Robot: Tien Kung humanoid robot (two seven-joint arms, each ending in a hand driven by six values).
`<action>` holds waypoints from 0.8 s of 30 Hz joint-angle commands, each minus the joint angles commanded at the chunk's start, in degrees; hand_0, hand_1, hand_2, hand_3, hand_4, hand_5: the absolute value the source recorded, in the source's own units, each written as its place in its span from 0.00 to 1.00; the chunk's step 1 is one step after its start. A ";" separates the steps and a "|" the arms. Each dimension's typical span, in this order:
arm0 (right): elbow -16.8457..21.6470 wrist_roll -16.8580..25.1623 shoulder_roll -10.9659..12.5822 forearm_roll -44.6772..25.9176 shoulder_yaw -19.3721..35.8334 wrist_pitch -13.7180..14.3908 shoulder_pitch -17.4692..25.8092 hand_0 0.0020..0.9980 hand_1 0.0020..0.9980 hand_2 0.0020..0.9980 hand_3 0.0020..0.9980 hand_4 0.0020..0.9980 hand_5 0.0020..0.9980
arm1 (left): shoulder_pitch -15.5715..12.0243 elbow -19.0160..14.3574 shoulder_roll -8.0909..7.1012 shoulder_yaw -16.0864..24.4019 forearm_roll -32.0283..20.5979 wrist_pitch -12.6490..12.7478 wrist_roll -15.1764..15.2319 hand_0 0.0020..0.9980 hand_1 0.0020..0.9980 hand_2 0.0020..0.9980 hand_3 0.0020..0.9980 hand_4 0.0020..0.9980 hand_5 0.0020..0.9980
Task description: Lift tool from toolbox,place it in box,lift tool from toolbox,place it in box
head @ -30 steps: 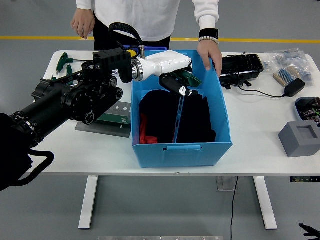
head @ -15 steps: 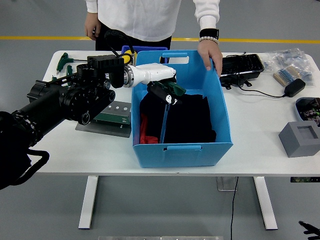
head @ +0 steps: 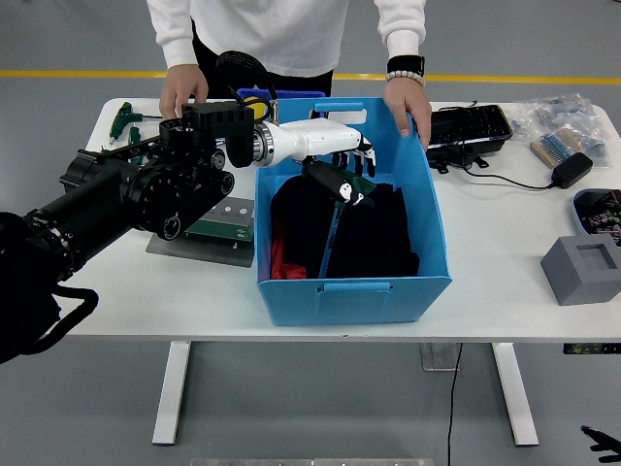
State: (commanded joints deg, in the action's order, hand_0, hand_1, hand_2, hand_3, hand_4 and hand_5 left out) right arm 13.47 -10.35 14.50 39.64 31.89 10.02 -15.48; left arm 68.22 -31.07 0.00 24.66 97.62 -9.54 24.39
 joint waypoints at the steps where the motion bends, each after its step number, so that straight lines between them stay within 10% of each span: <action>1: 0.00 -0.02 0.02 0.12 0.05 -0.02 -0.01 0.62 0.60 0.67 0.54 0.78 0.65 | 0.19 -0.11 0.00 0.63 0.15 0.37 0.25 0.55 0.59 0.66 0.66 0.93 0.69; 14: -0.06 -0.09 -0.01 0.59 0.50 -0.05 0.41 0.62 0.60 0.67 0.54 0.78 0.65 | -0.89 -2.61 0.00 10.36 3.86 3.54 1.67 0.63 0.67 0.73 0.68 0.94 0.69; 24: -0.28 0.22 -0.44 -0.50 0.27 0.23 1.31 0.62 0.60 0.67 0.54 0.78 0.65 | -7.35 -11.60 0.00 23.81 8.81 8.67 1.10 0.65 0.69 0.74 0.70 0.95 0.70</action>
State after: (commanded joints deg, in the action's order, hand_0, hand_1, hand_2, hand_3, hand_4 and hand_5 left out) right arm 13.19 -10.13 14.05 39.14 32.16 10.25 -14.16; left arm 60.86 -42.68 0.00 48.47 106.43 -0.87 25.49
